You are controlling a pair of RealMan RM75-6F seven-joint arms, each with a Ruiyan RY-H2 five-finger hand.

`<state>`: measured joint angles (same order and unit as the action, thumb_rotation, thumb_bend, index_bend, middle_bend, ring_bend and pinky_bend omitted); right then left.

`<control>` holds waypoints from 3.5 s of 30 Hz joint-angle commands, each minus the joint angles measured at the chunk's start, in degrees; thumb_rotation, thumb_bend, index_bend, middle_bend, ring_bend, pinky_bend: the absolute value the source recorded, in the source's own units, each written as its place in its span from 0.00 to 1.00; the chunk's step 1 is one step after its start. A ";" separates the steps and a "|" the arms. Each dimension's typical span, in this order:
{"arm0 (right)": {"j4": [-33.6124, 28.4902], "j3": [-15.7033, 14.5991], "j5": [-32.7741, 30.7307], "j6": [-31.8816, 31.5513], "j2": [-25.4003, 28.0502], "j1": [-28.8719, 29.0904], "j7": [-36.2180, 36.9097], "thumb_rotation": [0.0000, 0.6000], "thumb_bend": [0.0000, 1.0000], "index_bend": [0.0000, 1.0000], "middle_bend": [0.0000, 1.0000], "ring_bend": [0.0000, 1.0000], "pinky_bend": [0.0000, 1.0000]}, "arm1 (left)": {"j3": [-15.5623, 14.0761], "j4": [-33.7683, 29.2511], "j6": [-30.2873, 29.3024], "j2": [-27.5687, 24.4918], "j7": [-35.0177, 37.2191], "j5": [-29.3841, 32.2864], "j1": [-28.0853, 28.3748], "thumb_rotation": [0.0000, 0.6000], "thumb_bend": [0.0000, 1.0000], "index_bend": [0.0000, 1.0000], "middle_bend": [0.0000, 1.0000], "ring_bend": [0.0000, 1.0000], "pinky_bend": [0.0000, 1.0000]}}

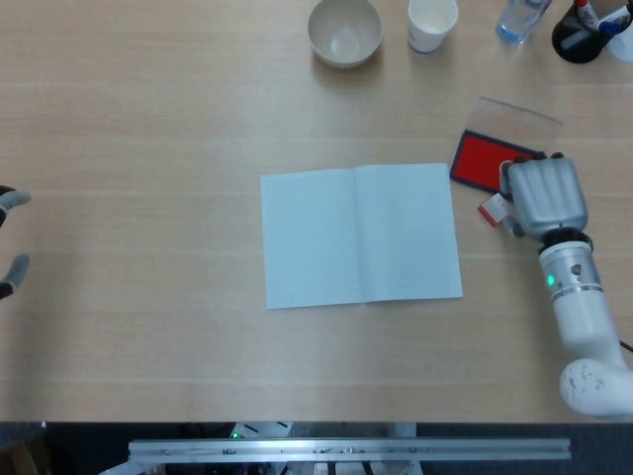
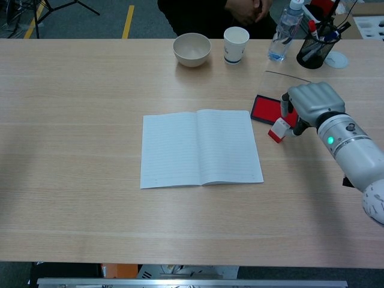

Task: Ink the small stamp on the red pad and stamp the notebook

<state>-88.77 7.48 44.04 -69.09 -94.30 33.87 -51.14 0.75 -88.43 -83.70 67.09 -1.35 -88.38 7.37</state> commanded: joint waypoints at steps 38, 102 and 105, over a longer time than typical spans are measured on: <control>3.27 1.38 -5.22 0.27 -3.50 3.79 -3.11 1.00 0.19 0.51 0.44 0.37 0.39 | -0.04 1.58 0.08 -0.20 1.80 0.41 -0.35 1.00 0.26 0.24 0.25 0.21 0.20; 5.73 4.15 -8.62 1.16 -0.60 6.23 -1.70 1.00 0.42 0.67 0.48 0.39 0.39 | -0.06 2.60 0.12 -0.18 2.84 1.10 -0.99 1.00 0.26 0.24 0.25 0.21 0.20; 7.16 4.06 -8.59 1.44 -1.21 6.62 -1.78 1.00 0.42 0.68 0.48 0.39 0.39 | -0.07 2.70 0.13 -0.17 2.90 1.13 -1.03 1.00 0.26 0.24 0.25 0.21 0.20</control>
<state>-82.18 11.56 35.49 -67.87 -95.16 40.23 -52.85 0.68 -85.74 -83.57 66.92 1.55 -87.25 6.34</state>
